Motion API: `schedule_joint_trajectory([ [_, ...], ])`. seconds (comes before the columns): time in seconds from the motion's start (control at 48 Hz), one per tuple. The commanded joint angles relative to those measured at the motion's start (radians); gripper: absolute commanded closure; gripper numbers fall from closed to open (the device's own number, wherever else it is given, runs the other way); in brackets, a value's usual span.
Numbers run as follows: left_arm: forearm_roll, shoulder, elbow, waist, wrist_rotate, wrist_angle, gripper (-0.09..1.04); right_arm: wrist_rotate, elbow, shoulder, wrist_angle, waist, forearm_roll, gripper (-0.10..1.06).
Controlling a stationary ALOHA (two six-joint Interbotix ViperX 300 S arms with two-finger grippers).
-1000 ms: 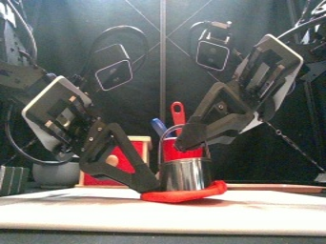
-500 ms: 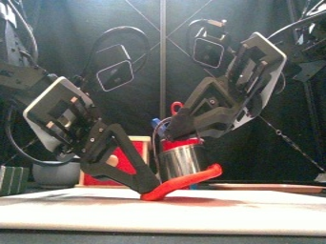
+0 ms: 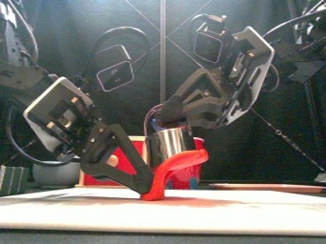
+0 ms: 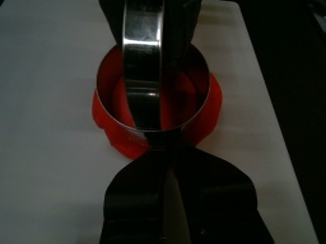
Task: Get the cutter from the drawer then cut the dough then place the extra dough in the bowl
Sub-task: Place the extra dough in the bowl
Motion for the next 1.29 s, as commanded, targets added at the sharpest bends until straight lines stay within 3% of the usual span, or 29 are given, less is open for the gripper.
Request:
schedule_joint_trajectory([
  [0.021,0.0,-0.008,-0.005,0.002,0.0,0.008,0.41,-0.002,-0.005,-0.043,-0.021,-0.012,-0.002,0.39],
  [0.562,0.0,-0.012,-0.005,0.002,0.0,0.008,0.41,-0.141,0.054,-0.112,-0.067,-0.018,0.123,0.39],
  [1.0,-0.002,-0.012,-0.005,0.002,0.0,0.017,0.41,-0.144,0.074,-0.13,-0.12,-0.018,0.135,0.39],
  [1.292,-0.002,-0.012,-0.005,0.002,0.0,0.017,0.41,-0.149,0.109,-0.129,-0.193,-0.021,0.196,0.39],
])
